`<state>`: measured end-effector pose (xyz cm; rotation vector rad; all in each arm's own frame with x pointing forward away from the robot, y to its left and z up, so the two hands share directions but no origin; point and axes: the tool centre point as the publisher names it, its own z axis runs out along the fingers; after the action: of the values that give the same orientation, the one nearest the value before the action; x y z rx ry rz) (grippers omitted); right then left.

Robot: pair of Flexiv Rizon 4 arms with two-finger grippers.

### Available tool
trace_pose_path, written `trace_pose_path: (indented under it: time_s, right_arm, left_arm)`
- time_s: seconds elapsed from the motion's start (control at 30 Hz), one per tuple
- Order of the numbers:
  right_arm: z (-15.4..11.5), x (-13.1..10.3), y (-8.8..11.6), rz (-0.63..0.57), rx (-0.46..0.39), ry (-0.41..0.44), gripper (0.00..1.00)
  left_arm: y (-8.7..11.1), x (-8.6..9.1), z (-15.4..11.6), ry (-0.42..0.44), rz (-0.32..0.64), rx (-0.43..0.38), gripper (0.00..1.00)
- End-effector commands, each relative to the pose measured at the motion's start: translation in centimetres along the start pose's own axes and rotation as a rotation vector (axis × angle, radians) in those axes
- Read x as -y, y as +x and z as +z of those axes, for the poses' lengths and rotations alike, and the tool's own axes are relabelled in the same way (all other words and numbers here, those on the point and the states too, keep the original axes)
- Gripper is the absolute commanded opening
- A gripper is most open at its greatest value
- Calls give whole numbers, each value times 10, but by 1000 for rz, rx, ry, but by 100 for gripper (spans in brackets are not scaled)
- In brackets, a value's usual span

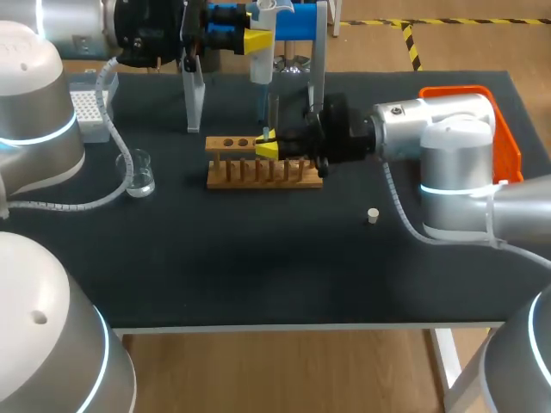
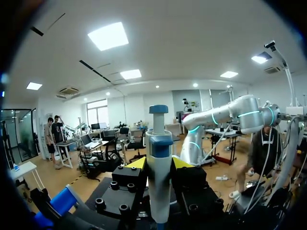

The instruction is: Invert the test tube, pick up the pipette, mount the tip to pipette, aspirate from beaker and dispense into the tube, eject the tip, return the pipette, and cap with the stopper.

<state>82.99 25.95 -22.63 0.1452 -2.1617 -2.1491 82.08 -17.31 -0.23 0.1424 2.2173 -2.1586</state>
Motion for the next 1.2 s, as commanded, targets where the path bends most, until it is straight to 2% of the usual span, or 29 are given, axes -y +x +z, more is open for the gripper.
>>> trace_pose_path:
  time_s: [0.03, 1.2]
  right_arm:
    - [2, 0, -2, 3, -3, 1, 0]
    - [7, -8, -6, 4, -6, -5, 0]
  left_arm:
    - [-1, 0, 0, 1, 2, -3, 0]
    - [-1, 0, 0, 1, 2, -3, 0]
